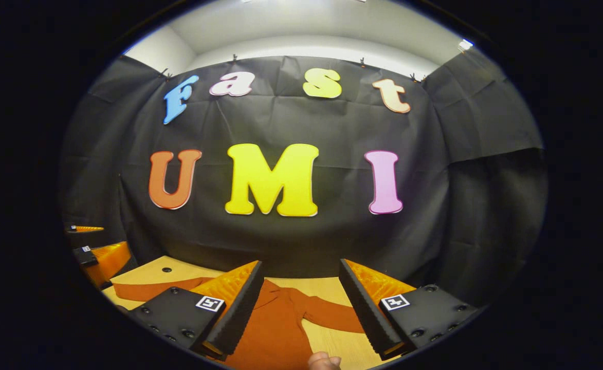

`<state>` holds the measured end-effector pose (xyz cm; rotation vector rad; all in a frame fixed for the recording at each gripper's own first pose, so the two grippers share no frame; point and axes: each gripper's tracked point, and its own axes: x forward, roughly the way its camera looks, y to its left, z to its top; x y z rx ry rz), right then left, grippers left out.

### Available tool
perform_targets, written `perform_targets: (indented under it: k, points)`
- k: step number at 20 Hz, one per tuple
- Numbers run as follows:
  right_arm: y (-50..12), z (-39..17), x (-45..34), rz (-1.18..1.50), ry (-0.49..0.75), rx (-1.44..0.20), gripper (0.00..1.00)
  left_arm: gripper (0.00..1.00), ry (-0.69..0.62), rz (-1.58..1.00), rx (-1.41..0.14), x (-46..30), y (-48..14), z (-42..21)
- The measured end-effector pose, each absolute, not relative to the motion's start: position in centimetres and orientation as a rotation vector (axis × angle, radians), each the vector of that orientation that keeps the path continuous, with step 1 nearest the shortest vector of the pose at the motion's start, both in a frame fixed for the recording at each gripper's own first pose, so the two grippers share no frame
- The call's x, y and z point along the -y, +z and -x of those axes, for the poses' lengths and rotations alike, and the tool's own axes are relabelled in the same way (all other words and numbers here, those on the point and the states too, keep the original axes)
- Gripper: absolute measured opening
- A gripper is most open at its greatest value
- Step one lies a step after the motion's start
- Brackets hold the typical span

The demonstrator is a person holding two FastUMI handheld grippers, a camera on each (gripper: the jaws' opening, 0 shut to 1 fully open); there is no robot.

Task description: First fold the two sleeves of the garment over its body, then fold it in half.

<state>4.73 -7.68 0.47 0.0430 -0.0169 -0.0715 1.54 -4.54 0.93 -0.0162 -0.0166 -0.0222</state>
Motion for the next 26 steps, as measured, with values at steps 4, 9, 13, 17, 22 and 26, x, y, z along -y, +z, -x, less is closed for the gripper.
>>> perform_targets:
  k: [4,9,13,17,22,26]
  points:
    - [-2.4,-9.9,15.8,0.020,-0.189,-0.051,0.94,0.99,-0.029,-0.005,0.075,5.8,2.1,-1.8]
    - [-9.4,-14.5,26.3,-0.011,-0.315,-0.211,0.96,0.98,-0.042,-0.046,0.043,8.3,1.4,-2.3]
    - [-18.9,-16.2,33.0,-0.056,-0.386,-0.454,0.94,0.99,0.014,-0.043,0.006,8.6,0.3,-2.7]
    - [-26.1,-17.3,36.0,-0.120,-0.440,-0.646,0.94,0.99,0.080,-0.019,-0.051,9.4,-0.9,-3.2]
    - [-29.4,-17.9,36.5,-0.161,-0.420,-0.783,0.95,0.99,0.107,-0.015,-0.064,11.0,-1.5,-3.2]
    - [-31.9,-17.7,36.7,-0.167,-0.458,-0.901,0.95,0.99,0.083,-0.029,-0.043,10.9,-0.9,-4.3]
